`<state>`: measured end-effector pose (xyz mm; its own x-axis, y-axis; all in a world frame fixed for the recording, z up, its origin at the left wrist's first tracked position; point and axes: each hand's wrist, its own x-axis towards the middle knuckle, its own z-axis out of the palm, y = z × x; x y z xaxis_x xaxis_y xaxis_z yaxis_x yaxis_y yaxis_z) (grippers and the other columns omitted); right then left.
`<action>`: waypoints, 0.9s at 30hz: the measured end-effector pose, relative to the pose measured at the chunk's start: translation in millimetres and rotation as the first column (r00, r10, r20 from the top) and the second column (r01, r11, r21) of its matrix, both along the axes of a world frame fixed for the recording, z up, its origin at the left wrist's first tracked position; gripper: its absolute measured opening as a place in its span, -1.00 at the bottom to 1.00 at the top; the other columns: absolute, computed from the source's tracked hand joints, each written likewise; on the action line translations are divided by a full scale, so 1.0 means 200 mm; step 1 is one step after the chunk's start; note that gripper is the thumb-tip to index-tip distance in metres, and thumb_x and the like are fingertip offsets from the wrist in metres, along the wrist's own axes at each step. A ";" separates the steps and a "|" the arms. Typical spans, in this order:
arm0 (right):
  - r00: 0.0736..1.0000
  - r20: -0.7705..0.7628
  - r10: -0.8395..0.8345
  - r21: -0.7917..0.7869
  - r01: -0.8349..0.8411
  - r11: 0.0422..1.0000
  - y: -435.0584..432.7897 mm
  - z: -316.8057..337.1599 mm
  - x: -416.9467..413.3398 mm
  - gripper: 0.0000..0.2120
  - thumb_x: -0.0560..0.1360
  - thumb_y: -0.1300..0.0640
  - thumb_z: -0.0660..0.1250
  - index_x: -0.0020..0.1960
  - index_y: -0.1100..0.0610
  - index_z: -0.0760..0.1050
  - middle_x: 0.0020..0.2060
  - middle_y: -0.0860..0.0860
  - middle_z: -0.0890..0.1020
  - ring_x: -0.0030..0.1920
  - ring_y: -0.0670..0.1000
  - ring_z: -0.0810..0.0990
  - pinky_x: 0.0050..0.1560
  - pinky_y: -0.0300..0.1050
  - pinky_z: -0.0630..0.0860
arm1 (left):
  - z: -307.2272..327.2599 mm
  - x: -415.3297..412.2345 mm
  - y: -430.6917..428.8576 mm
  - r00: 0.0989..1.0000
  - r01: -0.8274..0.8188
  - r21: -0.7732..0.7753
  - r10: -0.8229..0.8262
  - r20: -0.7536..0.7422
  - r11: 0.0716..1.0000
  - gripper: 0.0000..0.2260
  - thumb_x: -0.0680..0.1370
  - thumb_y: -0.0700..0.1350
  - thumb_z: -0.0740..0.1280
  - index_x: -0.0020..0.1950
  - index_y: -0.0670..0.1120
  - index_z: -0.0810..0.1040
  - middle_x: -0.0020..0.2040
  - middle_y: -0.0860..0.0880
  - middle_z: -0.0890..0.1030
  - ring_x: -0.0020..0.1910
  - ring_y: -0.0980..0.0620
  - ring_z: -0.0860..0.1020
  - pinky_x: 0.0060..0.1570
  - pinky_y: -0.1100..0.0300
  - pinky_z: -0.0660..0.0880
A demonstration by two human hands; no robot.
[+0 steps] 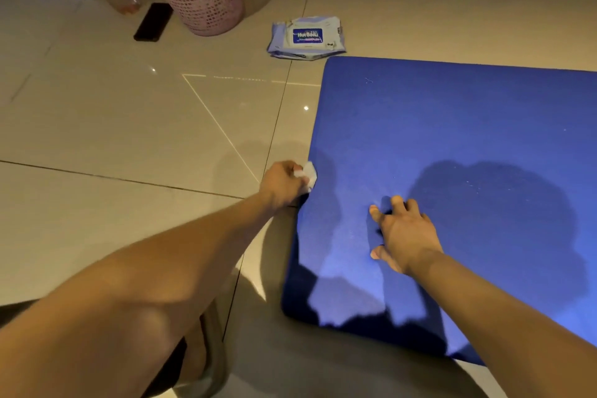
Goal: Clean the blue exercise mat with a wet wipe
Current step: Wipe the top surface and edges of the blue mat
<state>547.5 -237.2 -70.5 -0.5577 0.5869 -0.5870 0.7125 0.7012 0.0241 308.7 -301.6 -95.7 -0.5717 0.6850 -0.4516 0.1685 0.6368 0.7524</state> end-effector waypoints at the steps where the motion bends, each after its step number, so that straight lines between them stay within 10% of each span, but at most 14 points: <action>1: 1.000 -0.002 -0.010 -0.009 0.010 1.000 0.00 0.00 0.00 -0.14 0.52 -0.22 0.38 0.64 -0.03 -0.01 0.48 0.11 0.14 0.41 0.20 0.24 0.32 -0.01 0.41 | -0.02 0.02 -0.10 1.000 0.022 -0.011 -0.022 -0.019 1.000 -0.83 0.50 -0.29 0.36 -0.27 -0.11 0.49 -0.31 0.00 0.58 -0.27 -0.03 0.57 -0.24 0.18 0.60; 9: 0.999 -0.018 -0.030 -0.011 0.030 1.000 -0.01 0.00 -0.01 -0.15 0.53 -0.19 0.38 0.64 -0.02 -0.01 0.49 0.14 0.13 0.43 0.23 0.21 0.35 0.02 0.38 | 0.01 0.04 0.06 0.984 -0.133 0.040 0.137 -0.113 0.990 -0.86 0.50 -0.36 0.35 -0.03 -0.16 0.51 -0.28 0.05 0.55 -0.52 0.35 0.50 -0.50 0.45 0.39; 15: 1.000 -0.016 -0.016 0.011 0.016 1.000 0.00 -0.04 0.00 -0.15 0.51 -0.18 0.40 0.63 -0.03 0.02 0.48 0.15 0.13 0.41 0.23 0.22 0.29 0.01 0.41 | -0.04 -0.10 0.40 0.967 -0.044 -0.012 0.039 -0.250 0.999 -0.97 0.54 -0.15 0.37 -0.06 -0.07 0.60 -0.20 -0.08 0.65 -0.21 -0.05 0.66 -0.23 0.18 0.56; 20: 0.999 -0.044 -0.014 0.020 0.015 1.000 0.00 -0.04 0.01 -0.16 0.51 -0.21 0.38 0.63 -0.03 0.03 0.45 0.14 0.17 0.39 0.22 0.24 0.27 -0.02 0.42 | -0.02 0.00 0.12 0.968 -0.049 -0.046 0.037 -0.247 0.998 -0.91 0.59 -0.25 0.35 -0.05 -0.07 0.55 -0.28 -0.02 0.60 -0.36 0.08 0.58 -0.39 0.42 0.45; 27: 0.996 -0.076 -0.034 0.030 0.037 0.999 -0.01 -0.05 0.01 -0.17 0.50 -0.20 0.40 0.62 -0.02 0.08 0.41 0.14 0.20 0.35 0.22 0.26 0.27 -0.01 0.42 | 0.00 0.05 -0.03 0.973 0.027 -0.085 -0.045 -0.225 0.996 -0.91 0.58 -0.26 0.31 0.01 -0.09 0.54 -0.31 0.05 0.59 -0.31 0.06 0.63 -0.22 0.23 0.60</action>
<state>549.6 -240.2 -81.3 -0.5783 0.6244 -0.5250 0.7376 0.6752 -0.0094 318.6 -308.0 -95.6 -0.6409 0.6735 -0.3683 0.3525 0.6844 0.6382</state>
